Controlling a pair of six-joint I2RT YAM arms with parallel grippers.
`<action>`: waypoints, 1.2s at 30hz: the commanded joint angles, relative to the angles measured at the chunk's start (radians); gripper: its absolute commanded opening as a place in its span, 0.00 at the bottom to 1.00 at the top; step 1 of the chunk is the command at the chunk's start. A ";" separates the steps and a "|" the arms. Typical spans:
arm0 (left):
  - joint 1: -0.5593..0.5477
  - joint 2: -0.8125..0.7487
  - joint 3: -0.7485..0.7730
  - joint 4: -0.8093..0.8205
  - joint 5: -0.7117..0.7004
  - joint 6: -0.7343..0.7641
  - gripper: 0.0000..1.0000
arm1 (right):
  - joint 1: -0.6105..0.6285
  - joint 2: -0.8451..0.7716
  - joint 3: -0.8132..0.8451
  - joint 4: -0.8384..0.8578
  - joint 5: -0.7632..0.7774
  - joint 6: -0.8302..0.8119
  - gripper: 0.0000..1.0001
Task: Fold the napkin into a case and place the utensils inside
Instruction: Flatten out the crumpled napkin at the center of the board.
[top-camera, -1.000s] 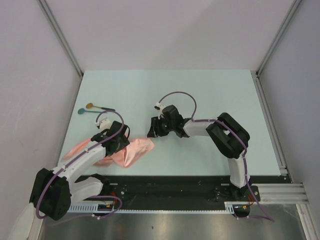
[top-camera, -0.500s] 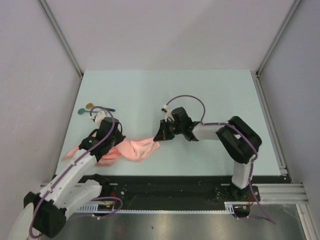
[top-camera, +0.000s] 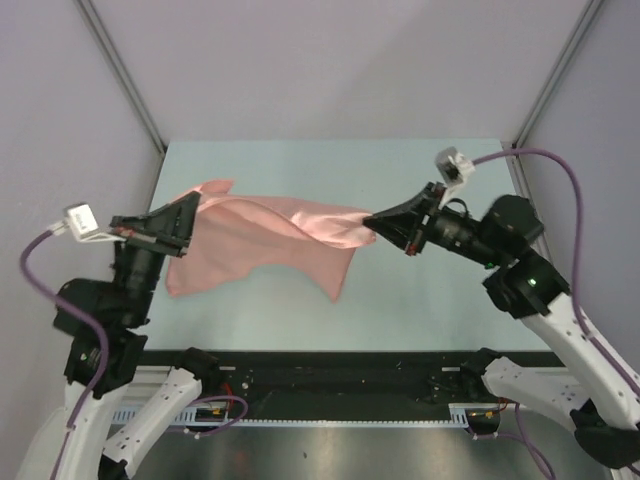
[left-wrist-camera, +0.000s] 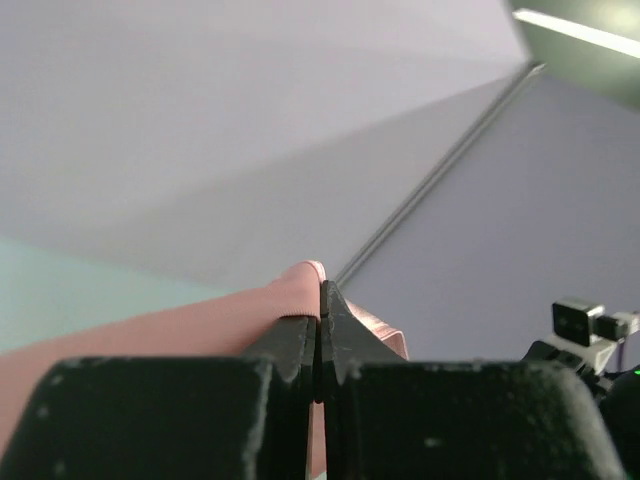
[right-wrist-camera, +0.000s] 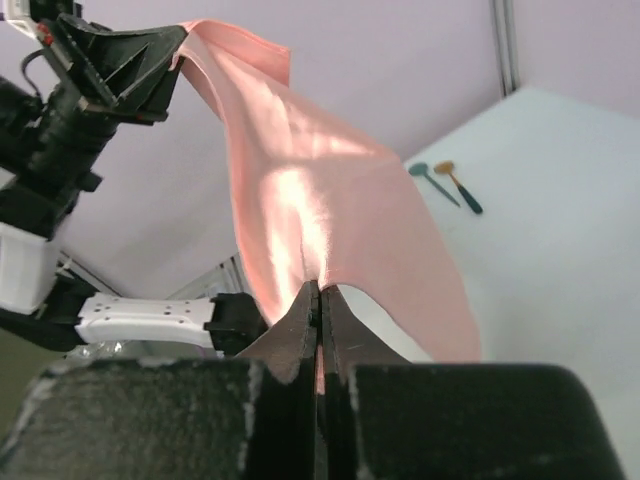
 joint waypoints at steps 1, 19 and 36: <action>0.008 -0.064 0.089 0.180 0.133 0.064 0.00 | 0.034 -0.149 0.040 -0.159 0.030 -0.031 0.00; 0.008 0.673 0.141 0.383 0.268 0.091 0.00 | -0.313 0.031 0.064 -0.272 0.323 0.106 0.00; 0.007 1.433 0.778 -0.103 0.207 0.193 0.89 | -0.596 0.811 0.322 -0.353 0.489 -0.138 0.56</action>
